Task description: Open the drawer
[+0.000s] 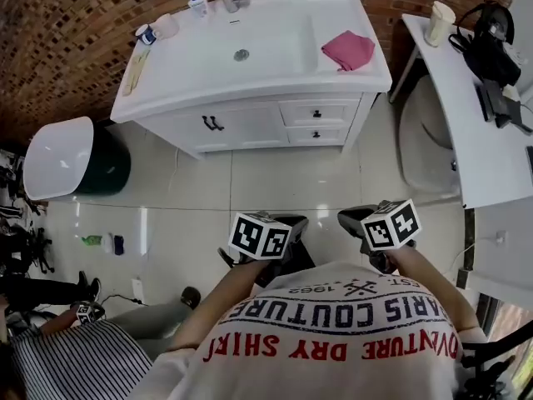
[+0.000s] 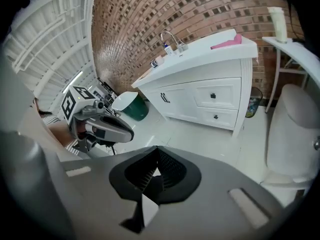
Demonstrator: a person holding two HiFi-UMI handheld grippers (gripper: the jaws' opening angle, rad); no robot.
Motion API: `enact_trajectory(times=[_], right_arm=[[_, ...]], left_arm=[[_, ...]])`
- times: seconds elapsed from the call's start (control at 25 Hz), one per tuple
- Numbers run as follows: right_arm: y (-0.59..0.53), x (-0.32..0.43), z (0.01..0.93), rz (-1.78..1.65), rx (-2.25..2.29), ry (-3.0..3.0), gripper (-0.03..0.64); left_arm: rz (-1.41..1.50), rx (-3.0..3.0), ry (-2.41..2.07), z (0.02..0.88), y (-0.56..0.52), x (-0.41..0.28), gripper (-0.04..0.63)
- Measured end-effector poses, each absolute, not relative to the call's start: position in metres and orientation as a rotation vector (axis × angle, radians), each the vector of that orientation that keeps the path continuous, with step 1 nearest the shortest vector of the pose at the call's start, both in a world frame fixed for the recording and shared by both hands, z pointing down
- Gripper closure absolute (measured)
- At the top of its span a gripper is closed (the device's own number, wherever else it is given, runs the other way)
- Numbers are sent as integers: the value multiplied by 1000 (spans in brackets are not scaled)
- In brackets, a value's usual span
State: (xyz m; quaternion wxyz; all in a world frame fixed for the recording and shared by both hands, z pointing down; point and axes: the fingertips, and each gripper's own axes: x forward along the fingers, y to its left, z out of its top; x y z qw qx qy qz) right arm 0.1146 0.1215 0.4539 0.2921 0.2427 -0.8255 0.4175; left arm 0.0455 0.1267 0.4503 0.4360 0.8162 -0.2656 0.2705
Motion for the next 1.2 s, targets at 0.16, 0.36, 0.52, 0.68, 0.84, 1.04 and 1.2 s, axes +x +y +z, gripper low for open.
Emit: enact_trajectory(times=[0.16,0.36,0.52,0.68,0.84,1.04,1.2], right_arm=[[70,75,461,1156,654,-2186,609],[20,32,475,1205,658,-2143,609],[-13,11,482,1232,676,-2115,609],[-33,-9,486,1262,662,-2101,591],[-47,-11,497,1280,673,-2074,595],[-54,-6,513,1299,678,-2048,600],[-56,3,527,1306,668,-2044,566]], left_arm=[[699,2030,-619,458,72,8,600],[716,2004,-601,471,14,-39,600],[709,1999,-566,477,-20,-60,600],[722,1987,-536,486,-44,-76,600],[714,1971,-515,498,-59,-78,600],[721,1947,-506,516,-66,-78,600],[701,1920,-528,526,-67,-77,600]])
